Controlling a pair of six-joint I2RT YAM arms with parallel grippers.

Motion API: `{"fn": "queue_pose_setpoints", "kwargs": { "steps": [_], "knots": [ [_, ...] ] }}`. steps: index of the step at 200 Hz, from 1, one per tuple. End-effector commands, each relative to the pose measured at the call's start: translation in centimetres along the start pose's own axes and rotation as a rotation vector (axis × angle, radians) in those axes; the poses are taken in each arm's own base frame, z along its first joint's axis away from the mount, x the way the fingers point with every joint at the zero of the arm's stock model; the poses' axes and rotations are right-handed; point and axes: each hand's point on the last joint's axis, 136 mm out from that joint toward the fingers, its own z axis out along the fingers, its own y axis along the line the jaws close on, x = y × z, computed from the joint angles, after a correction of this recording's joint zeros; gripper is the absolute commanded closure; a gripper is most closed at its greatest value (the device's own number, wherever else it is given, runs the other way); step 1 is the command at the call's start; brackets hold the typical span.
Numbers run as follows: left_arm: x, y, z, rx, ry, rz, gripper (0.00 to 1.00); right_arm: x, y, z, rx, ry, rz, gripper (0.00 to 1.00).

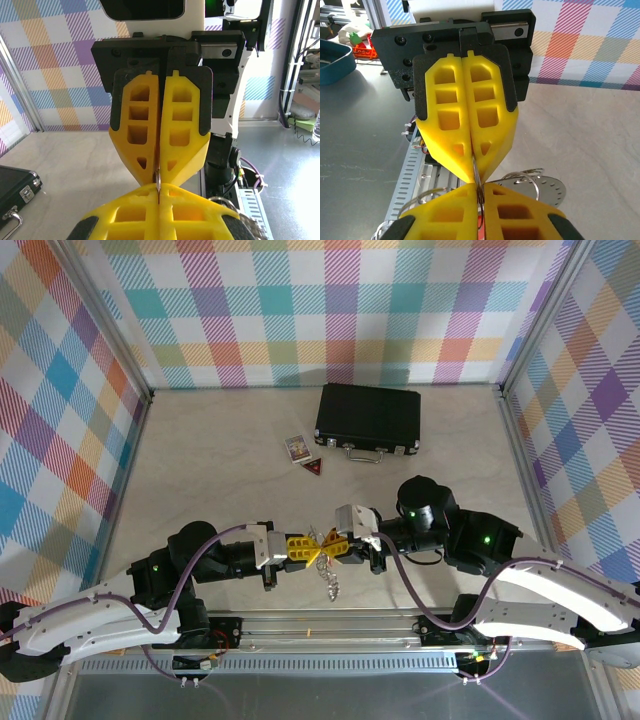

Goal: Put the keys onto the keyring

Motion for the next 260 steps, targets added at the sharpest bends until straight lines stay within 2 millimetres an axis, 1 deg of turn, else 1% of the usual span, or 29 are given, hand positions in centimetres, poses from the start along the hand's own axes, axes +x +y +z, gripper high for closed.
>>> {"fn": "queue_pose_setpoints", "kwargs": {
  "steps": [1, 14, 36, 44, 53, 61, 84, 92, 95, 101, 114, 122, 150, 166, 181, 184, 209, 224, 236, 260],
  "knots": [
    [-2.6, 0.0, -0.5, 0.003, -0.090, 0.019, 1.00, -0.3, 0.4, 0.5, -0.031, -0.022, -0.004, 0.94],
    [-2.5, 0.0, -0.5, 0.000, -0.085, 0.017, 1.00, -0.1, 0.3, 0.6, -0.029, -0.014, -0.005, 1.00],
    [-2.3, 0.7, -0.4, -0.034, -0.055, 0.015, 1.00, 0.0, 0.3, 0.4, -0.023, 0.000, -0.011, 1.00],
    [-1.8, 1.2, -0.2, -0.064, -0.017, 0.014, 1.00, 0.2, 0.2, 0.2, -0.010, 0.011, -0.016, 1.00],
    [-0.8, 1.8, -0.1, -0.091, 0.046, 0.017, 1.00, 0.5, -0.3, 0.0, 0.016, 0.037, -0.017, 1.00],
    [0.3, 2.1, 0.1, -0.110, 0.101, 0.023, 0.97, 0.8, -0.6, -0.1, 0.032, 0.070, -0.019, 1.00],
    [2.3, 2.8, 0.4, -0.141, 0.215, 0.036, 0.87, 2.6, -1.4, 0.3, 0.063, 0.189, -0.003, 1.00],
    [2.4, 3.0, 0.6, -0.145, 0.228, 0.040, 0.86, 2.9, -1.5, 0.4, 0.071, 0.214, -0.005, 1.00],
    [3.0, 2.9, 0.5, -0.141, 0.259, 0.037, 0.85, 3.0, -1.6, 0.4, 0.073, 0.222, -0.005, 1.00],
    [3.4, 2.9, 0.6, -0.140, 0.277, 0.039, 0.84, 3.2, -1.6, 0.4, 0.076, 0.238, -0.007, 1.00],
    [3.6, 3.0, 0.8, -0.142, 0.295, 0.043, 0.85, 3.3, -1.5, 0.4, 0.077, 0.254, -0.014, 1.00],
    [3.7, 3.1, 0.9, -0.145, 0.300, 0.045, 0.87, 3.3, -1.4, 0.4, 0.074, 0.260, -0.017, 1.00],
    [2.9, 3.3, 1.2, -0.150, 0.278, 0.055, 1.00, 3.4, -1.5, 0.2, 0.074, 0.287, -0.023, 1.00],
    [2.1, 3.2, 1.2, -0.143, 0.250, 0.062, 1.00, 3.4, -1.5, 0.1, 0.075, 0.292, -0.023, 1.00],
    [1.8, 2.7, 1.2, -0.114, 0.235, 0.060, 1.00, 3.1, -1.4, 0.0, 0.072, 0.276, -0.020, 1.00],
    [1.0, 2.7, 1.4, -0.114, 0.203, 0.064, 1.00, 3.1, -1.3, 0.0, 0.069, 0.275, -0.018, 1.00],
    [-0.5, 1.7, 1.3, -0.059, 0.129, 0.041, 1.00, 2.2, -0.9, -0.1, 0.057, 0.209, -0.008, 1.00],
    [-2.0, 1.0, 0.8, -0.025, 0.057, 0.027, 1.00, 1.4, -0.5, -0.2, 0.042, 0.156, -0.005, 0.91],
    [-2.8, 0.5, 0.5, 0.002, 0.011, 0.013, 1.00, 0.8, -0.3, -0.2, 0.031, 0.125, -0.001, 0.86],
    [-3.8, 0.0, -0.1, 0.025, -0.040, 0.002, 1.00, 0.4, -0.1, 0.0, 0.014, 0.110, 0.007, 0.85]
  ]
}}
